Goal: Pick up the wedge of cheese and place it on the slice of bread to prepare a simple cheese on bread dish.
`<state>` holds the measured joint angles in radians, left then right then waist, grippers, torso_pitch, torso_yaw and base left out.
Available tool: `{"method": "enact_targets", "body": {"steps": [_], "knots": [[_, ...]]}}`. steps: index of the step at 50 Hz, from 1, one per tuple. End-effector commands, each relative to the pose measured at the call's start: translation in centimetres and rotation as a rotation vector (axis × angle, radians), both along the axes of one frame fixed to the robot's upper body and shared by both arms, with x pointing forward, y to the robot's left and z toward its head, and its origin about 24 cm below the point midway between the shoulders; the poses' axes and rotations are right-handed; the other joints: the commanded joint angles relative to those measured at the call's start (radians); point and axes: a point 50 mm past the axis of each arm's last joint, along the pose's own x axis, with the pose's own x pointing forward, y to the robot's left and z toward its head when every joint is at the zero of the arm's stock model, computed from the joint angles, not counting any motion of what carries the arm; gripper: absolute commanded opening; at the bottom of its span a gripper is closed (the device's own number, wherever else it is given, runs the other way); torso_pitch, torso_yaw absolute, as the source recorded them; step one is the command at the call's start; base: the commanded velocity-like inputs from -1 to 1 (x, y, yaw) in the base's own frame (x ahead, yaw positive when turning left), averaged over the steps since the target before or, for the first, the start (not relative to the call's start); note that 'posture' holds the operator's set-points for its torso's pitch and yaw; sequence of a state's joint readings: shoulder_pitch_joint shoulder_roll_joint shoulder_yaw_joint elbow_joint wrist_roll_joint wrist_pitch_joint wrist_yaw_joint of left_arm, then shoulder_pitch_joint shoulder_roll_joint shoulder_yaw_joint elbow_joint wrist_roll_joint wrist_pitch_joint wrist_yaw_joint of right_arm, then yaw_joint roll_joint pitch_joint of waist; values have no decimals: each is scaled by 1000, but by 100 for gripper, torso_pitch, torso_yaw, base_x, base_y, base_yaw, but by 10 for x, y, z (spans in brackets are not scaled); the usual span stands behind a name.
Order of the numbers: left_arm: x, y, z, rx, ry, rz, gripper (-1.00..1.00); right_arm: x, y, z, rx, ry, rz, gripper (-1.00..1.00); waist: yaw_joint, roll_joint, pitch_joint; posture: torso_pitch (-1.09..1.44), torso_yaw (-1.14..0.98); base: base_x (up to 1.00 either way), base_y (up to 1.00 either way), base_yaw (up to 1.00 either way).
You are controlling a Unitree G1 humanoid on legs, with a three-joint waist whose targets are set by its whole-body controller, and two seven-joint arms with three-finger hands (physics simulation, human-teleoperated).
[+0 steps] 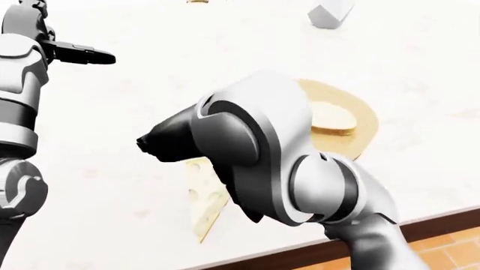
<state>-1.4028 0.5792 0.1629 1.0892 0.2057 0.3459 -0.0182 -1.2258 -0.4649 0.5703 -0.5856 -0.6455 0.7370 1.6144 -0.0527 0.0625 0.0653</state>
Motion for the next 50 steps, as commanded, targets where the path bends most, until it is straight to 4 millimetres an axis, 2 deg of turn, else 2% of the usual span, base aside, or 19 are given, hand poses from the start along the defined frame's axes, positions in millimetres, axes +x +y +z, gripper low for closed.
{"method": "enact_targets", "body": {"steps": [1,13,33,50], "knots": [[-6,-1,29,26,-108,-5,100,-2,-1,10,24,-58,-11,100,-2,4,-33,0,0,0,0,0],[-5,0,26,22,-106,-4,100,-3,12,-3,-14,-53,20,100,-9,10,-34,0,0,0,0,0],[-6,-1,31,29,-114,-9,100,2,18,-36,-55,-23,30,100,-12,13,-39,0,0,0,0,0],[-5,-3,27,30,-108,-14,100,6,17,-50,-57,3,8,100,-6,0,-50,0,0,0,0,0]]}}
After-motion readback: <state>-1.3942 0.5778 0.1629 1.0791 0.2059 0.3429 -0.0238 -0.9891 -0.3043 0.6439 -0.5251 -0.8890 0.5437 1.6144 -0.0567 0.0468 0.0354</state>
